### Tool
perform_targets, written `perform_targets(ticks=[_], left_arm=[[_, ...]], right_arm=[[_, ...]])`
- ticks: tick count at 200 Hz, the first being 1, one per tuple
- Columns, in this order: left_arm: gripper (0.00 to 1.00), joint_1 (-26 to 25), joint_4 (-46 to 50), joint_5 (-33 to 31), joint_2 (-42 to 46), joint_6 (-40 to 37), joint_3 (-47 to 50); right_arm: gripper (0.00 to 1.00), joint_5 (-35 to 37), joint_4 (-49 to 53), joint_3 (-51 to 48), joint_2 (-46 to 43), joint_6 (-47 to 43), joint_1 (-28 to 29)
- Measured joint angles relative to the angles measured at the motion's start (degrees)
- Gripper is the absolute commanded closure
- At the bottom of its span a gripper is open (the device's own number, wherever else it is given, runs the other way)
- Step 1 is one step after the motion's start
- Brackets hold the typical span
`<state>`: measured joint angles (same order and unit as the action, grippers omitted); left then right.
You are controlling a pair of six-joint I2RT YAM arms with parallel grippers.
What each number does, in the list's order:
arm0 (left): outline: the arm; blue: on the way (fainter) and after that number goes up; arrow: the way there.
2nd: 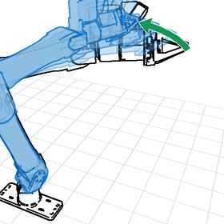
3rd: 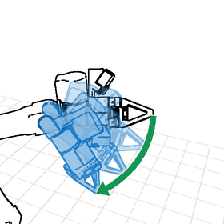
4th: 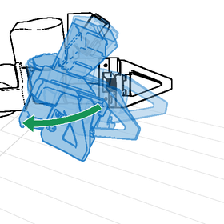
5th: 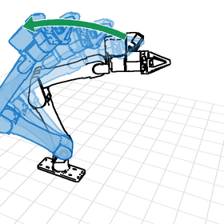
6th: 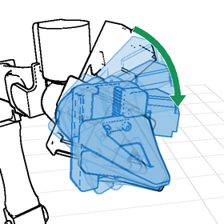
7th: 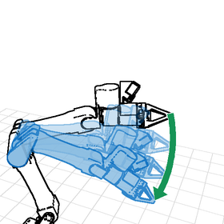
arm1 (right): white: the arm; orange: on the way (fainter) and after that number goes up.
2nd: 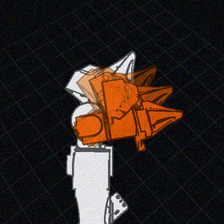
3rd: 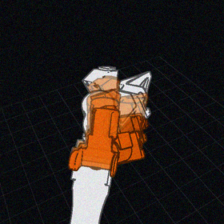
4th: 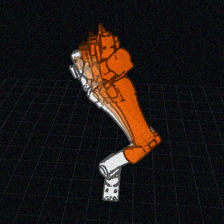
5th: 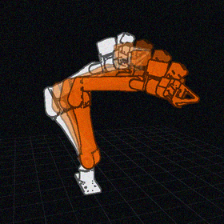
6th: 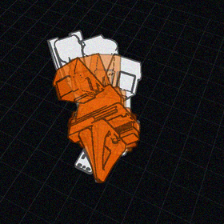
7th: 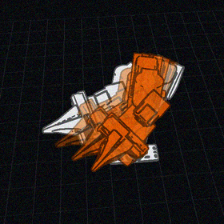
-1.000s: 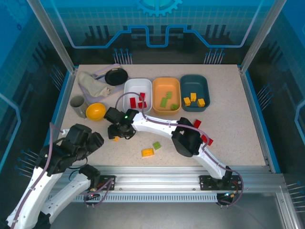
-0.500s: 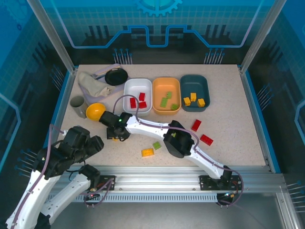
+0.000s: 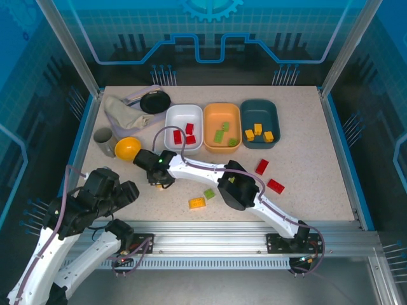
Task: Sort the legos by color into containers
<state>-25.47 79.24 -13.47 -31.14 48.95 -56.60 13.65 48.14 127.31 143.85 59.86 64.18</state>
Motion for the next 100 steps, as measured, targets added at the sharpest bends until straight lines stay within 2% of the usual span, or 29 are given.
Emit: perform_targets(ticks=[33,60,100], left_arm=[[0.27,0.0,-2.4,1.7,0.0,0.0,0.4],[0.27,0.0,-6.4,4.5,-0.6,0.2,2.5],[0.28,0.0,-17.0,11.1,-7.7,0.7,6.3]], right_arm=[[0.92,2.4,0.3,-4.6,-5.9,-2.5,-0.1],[0.92,3.6,0.1,-10.0,-14.1,-4.2,-0.8],[0.92,5.3,-0.7,-20.5,-27.4,-7.3,-6.2]])
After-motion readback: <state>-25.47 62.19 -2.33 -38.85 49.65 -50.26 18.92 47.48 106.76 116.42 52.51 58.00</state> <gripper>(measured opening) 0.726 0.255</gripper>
